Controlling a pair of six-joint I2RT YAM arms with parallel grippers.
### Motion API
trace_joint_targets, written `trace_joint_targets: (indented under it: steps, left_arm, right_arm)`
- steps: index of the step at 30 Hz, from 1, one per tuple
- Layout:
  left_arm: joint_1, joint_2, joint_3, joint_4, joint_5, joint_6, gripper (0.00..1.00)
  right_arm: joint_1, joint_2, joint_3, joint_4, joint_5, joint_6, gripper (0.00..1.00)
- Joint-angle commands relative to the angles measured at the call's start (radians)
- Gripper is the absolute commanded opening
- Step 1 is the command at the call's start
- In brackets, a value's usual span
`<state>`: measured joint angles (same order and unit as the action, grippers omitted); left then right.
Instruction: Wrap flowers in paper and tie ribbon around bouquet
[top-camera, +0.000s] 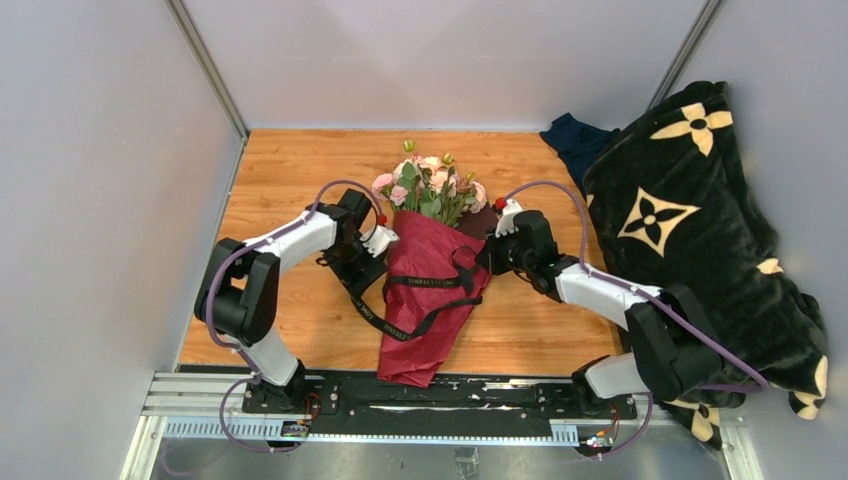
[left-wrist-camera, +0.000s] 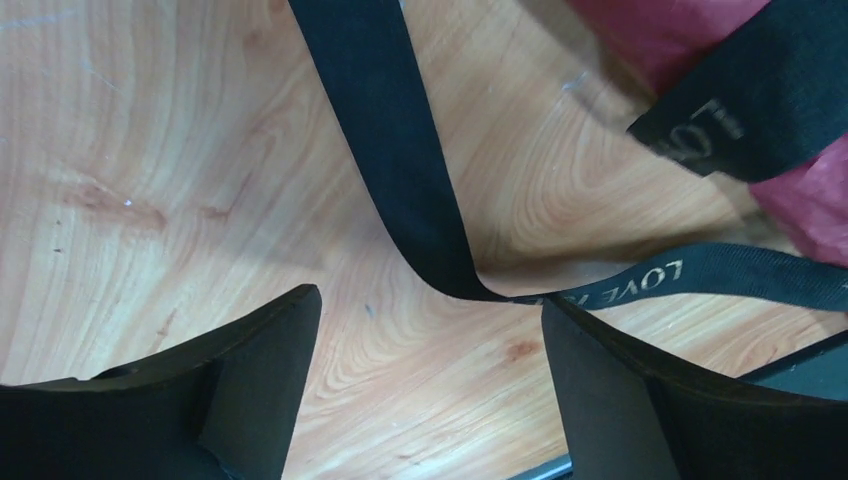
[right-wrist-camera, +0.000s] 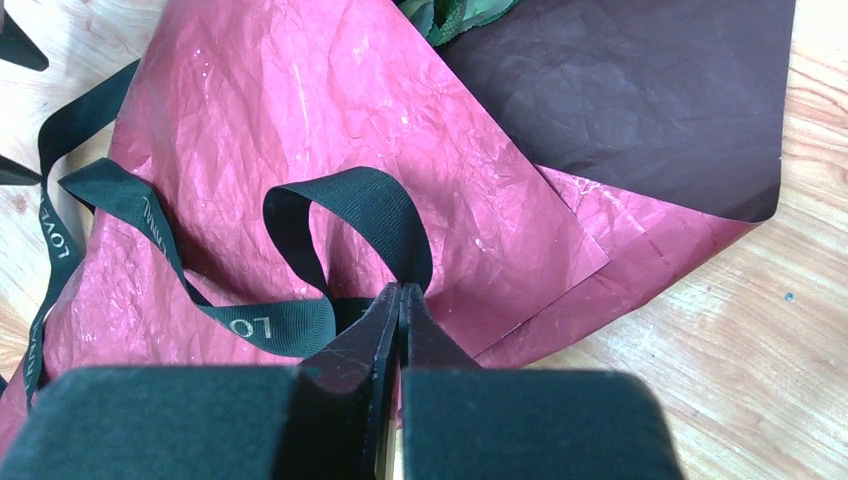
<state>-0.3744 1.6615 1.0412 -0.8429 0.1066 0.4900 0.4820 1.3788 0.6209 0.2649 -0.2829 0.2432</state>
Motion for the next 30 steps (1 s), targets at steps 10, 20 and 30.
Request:
trace_joint_targets:
  steps: [10,20,30]
  left_arm:
    - [0.003,-0.105,-0.156,0.259,-0.011,-0.282,0.63]
    - [-0.003,-0.037,-0.122,0.231,0.029,-0.299,0.34]
    - [0.006,-0.055,-0.071,0.171,0.139,-0.221,0.0]
  right_arm:
    - [0.012,-0.026,-0.025,-0.014,0.031,-0.005,0.0]
    - [0.012,-0.023,-0.023,-0.012,0.045,-0.009,0.0]
    - [0.012,-0.018,0.0,-0.021,0.041,-0.019,0.0]
